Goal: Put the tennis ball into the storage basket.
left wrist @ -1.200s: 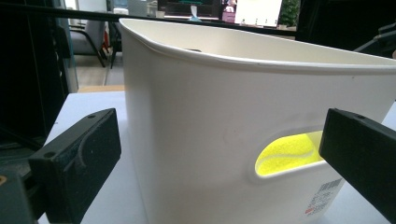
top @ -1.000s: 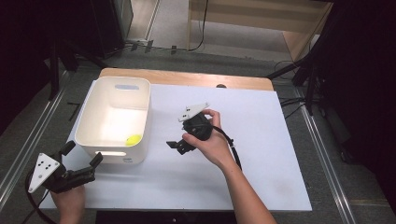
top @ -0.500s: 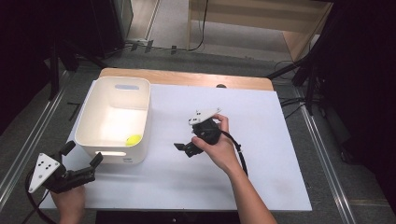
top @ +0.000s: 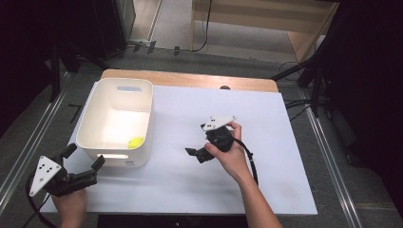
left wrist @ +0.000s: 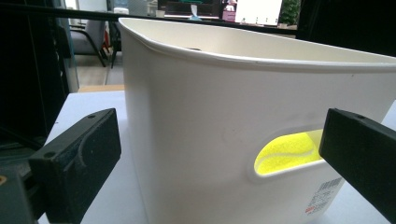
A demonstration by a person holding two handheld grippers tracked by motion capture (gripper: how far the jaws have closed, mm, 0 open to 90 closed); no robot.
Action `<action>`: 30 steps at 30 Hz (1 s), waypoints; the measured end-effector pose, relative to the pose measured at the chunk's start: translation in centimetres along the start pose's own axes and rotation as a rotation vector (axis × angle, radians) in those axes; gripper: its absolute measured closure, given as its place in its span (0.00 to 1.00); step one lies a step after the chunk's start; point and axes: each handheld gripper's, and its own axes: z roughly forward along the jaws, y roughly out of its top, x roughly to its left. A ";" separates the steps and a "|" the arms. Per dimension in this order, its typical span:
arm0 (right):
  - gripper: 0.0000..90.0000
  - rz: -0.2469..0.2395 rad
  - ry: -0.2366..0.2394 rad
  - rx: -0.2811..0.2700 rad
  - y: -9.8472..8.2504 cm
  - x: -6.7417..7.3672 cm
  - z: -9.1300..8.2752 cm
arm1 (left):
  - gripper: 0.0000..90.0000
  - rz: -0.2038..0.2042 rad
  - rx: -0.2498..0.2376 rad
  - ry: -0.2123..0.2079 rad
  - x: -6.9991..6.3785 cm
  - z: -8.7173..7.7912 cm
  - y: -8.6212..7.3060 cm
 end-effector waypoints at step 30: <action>0.00 0.056 -0.064 -0.055 -3.8 -1.2 -2.9 | 0.00 0.002 0.001 -0.001 0.0 0.0 0.0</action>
